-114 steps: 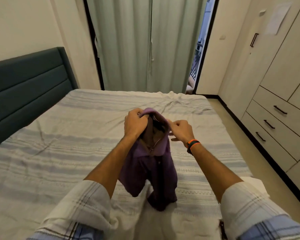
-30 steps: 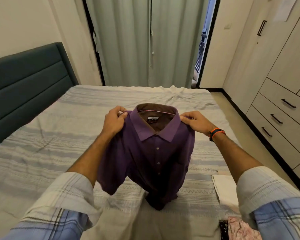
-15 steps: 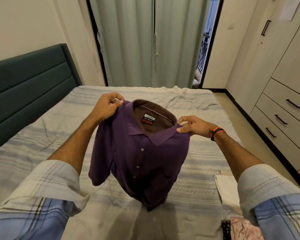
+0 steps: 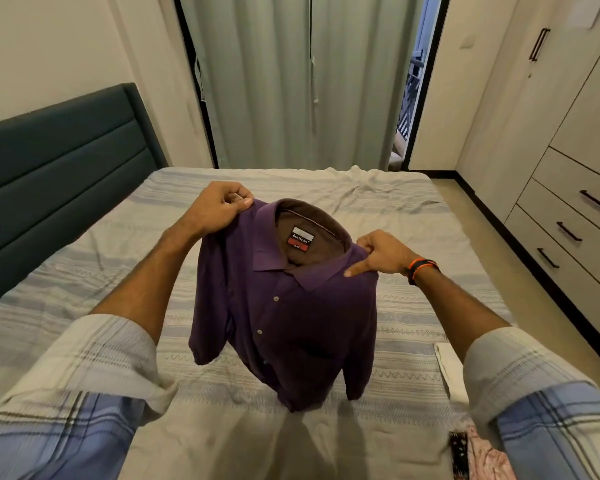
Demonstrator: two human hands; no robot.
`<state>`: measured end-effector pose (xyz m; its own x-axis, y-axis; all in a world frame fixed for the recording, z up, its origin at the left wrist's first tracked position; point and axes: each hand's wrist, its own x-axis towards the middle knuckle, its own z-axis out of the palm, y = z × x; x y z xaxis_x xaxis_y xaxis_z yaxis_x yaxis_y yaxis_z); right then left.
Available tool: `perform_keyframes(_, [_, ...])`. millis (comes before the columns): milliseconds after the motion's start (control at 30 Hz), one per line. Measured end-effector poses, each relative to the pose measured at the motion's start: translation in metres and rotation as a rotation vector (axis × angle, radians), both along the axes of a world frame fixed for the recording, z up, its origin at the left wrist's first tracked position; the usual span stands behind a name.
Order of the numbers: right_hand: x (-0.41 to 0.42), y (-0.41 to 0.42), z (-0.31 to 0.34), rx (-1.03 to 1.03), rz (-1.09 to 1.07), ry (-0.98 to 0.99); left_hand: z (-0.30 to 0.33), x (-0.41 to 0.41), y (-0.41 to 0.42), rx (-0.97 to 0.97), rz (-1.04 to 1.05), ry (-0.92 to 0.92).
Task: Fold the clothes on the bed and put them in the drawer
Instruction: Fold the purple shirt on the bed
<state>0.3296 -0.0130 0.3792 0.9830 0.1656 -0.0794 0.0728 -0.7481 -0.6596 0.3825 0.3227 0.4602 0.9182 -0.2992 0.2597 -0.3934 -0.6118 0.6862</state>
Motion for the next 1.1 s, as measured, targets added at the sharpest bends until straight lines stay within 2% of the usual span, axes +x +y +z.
perform_keyframes(167, [0.004,-0.01,0.01,0.054,-0.193,-0.24,0.0,-0.006,0.004,0.015,-0.014,0.053])
perform_keyframes(267, [0.007,-0.019,0.027,0.042,-0.175,-0.273,0.004,-0.008,0.006,0.101,-0.02,0.163])
perform_keyframes(333, [0.012,-0.029,0.04,-0.045,-0.153,-0.212,0.004,-0.007,0.008,0.139,0.036,0.173])
perform_keyframes(400, [0.015,-0.038,0.05,-0.146,-0.113,-0.091,0.004,-0.005,0.007,0.128,0.12,0.104])
perform_keyframes(500, [0.016,-0.049,0.059,-0.157,-0.08,0.014,0.003,-0.004,0.003,0.104,0.189,-0.004])
perform_keyframes(767, [0.014,-0.051,0.07,0.016,-0.314,-0.352,0.002,0.0,0.0,0.006,0.322,-0.047])
perform_keyframes(900, [0.018,-0.043,0.085,-0.086,-0.454,-0.524,0.006,0.002,-0.005,0.059,0.388,-0.104])
perform_keyframes(1100, [0.019,-0.04,0.104,-0.367,-0.346,-0.519,0.015,0.001,-0.002,0.147,0.426,-0.256])
